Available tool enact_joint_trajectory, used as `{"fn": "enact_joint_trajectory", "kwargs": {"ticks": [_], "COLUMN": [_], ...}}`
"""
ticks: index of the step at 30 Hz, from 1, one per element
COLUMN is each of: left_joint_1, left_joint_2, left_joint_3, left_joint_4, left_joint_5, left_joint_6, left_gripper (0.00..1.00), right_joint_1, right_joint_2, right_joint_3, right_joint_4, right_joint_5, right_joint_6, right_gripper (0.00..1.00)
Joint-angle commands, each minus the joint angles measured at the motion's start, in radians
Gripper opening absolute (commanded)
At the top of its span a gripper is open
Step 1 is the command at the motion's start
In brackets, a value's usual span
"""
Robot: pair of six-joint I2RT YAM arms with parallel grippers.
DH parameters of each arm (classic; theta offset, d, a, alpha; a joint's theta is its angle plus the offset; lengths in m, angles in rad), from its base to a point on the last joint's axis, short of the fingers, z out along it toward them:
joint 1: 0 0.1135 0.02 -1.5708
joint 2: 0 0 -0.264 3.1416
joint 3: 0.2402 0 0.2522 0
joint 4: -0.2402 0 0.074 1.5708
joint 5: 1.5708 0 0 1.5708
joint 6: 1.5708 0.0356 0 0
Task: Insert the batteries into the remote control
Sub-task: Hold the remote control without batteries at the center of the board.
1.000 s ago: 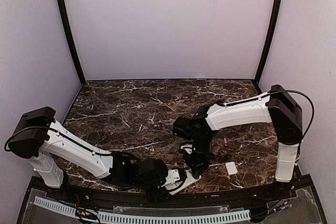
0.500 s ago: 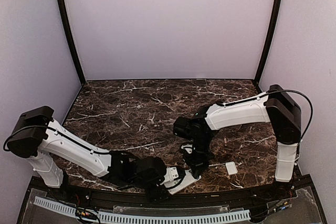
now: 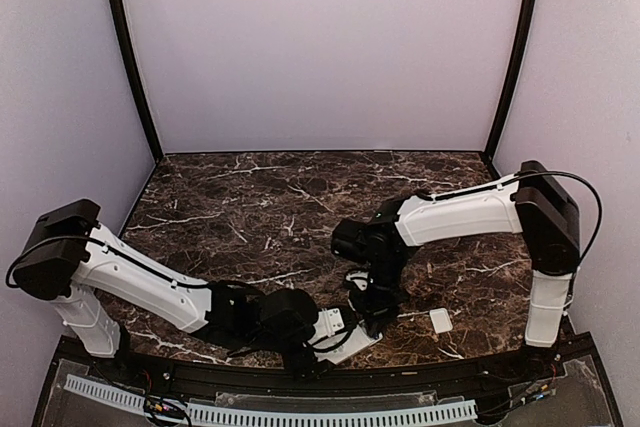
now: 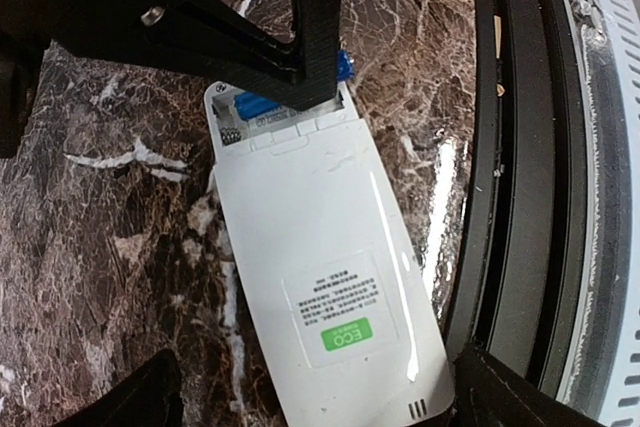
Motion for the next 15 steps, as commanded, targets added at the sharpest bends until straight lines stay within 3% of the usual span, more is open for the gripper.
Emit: {"fn": "enact_joint_trajectory", "kwargs": {"ticks": [1, 6, 15], "left_joint_1": [0.001, 0.003, 0.006], "left_joint_2": [0.049, 0.100, 0.095], "left_joint_3": [0.047, 0.079, 0.058], "left_joint_4": [-0.050, -0.082, -0.113], "left_joint_5": [-0.040, -0.062, -0.024], "left_joint_6": [-0.008, -0.015, -0.001], "left_gripper": [0.92, 0.78, 0.75], "right_joint_1": [-0.004, -0.004, -0.006], "right_joint_2": [-0.044, -0.050, -0.079], "right_joint_3": [-0.021, -0.030, -0.047], "right_joint_4": [-0.003, -0.006, -0.024], "right_joint_5": [0.016, 0.014, 0.004], "right_joint_6": [0.010, 0.006, 0.022], "right_gripper": [0.00, 0.00, 0.00]}}
